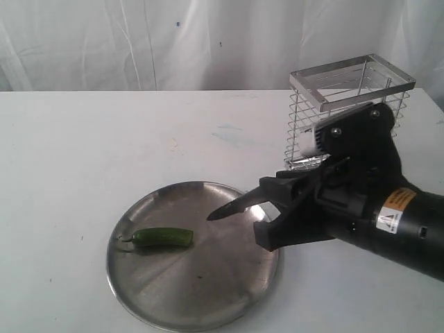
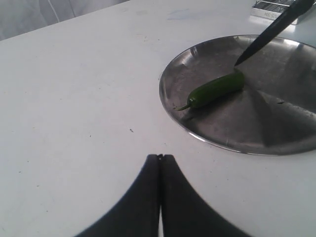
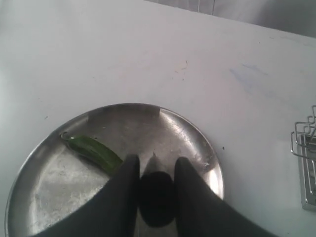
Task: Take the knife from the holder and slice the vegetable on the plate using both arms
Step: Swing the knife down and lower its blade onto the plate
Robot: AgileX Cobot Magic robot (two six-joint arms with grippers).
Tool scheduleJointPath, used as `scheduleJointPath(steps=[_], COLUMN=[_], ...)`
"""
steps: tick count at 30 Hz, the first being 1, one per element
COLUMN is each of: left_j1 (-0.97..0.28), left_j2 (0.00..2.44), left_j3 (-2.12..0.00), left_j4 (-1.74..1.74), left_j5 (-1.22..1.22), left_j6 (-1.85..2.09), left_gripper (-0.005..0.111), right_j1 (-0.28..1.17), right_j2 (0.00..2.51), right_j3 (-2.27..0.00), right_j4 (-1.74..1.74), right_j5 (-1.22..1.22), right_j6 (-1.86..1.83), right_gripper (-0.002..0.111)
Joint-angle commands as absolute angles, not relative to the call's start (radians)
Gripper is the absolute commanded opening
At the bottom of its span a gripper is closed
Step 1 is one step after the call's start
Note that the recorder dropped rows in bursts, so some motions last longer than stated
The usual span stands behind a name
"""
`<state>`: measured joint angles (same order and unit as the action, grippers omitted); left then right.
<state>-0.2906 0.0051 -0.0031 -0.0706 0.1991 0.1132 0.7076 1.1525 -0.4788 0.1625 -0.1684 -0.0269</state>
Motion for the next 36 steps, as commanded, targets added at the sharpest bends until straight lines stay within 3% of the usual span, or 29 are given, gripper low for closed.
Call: scheduleJointPath(steps=[1,18,36], left_j1=[-0.292,-0.292,-0.292], left_j2=[0.000,0.000,0.000], left_j3=[0.000,0.000,0.000], left_j4=[-0.073,-0.073,-0.073], left_j5=[0.203,0.203,0.203], left_j6=[0.112,0.112,0.112], left_gripper=[0.000,0.000,0.000], right_j1=[0.709,0.709,0.709], right_j2=[1.229,1.315,1.458], right_j3=[-0.475,-0.477,-0.527], right_j4=[0.162,0.158,0.135], right_j5=[-0.191,0.198,0.286], right_j6=[-0.023,-0.047,-0.094], right_gripper=[0.000,0.000,0.000])
